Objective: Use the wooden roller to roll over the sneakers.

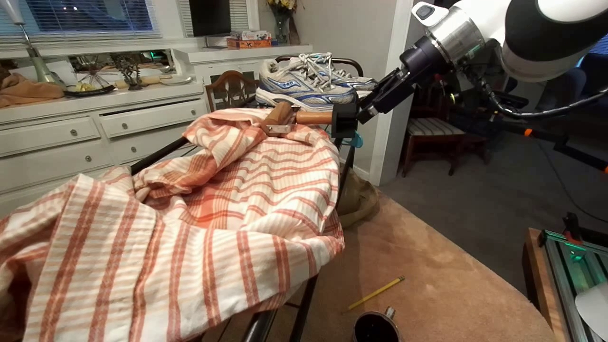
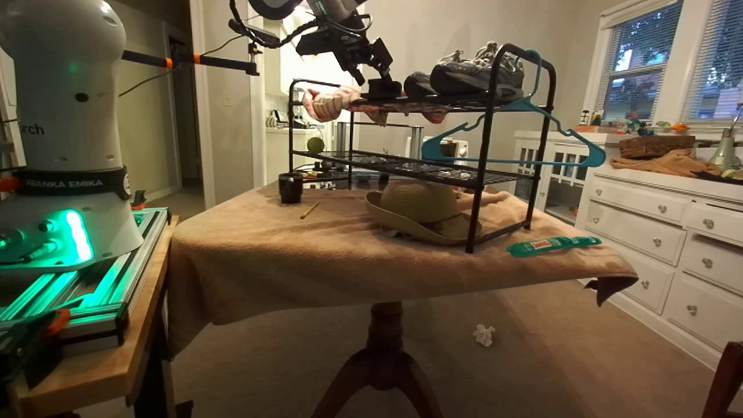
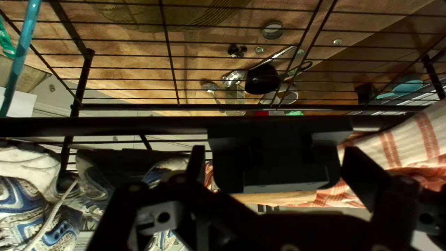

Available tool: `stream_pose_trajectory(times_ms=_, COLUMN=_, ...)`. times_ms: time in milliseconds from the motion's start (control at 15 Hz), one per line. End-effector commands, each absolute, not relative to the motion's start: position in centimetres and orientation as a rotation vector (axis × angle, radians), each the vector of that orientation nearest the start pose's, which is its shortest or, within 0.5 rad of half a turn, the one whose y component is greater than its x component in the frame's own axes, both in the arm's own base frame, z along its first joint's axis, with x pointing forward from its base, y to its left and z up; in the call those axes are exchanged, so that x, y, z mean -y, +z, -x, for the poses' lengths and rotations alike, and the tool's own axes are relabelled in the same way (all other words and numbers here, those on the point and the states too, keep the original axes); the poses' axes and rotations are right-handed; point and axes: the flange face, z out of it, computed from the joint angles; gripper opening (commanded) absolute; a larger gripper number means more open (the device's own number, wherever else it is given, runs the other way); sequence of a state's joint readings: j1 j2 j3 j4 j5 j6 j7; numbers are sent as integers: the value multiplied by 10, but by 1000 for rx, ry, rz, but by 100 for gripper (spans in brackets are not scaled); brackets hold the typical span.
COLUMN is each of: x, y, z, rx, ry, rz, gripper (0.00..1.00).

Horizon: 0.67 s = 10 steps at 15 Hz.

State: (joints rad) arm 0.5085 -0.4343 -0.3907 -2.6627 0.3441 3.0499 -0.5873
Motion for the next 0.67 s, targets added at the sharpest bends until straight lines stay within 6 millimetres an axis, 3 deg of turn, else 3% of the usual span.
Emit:
stream_pose_trajectory(times_ms=0, x=-10, y=450, z=-410, rx=428, ry=-1231, rz=2648, gripper=100)
stream_pose_trajectory(times_ms=200, x=-3, y=447, z=-396, rx=448, ry=-1274, rz=2586, gripper=100)
stream_pose_trajectory(times_ms=267, x=0, y=458, z=-411, rx=452, ry=-1283, rz=2565, gripper=100)
stream_pose_trajectory(times_ms=600, x=8, y=455, z=-408, rx=518, ry=-1307, rz=2457, gripper=100)
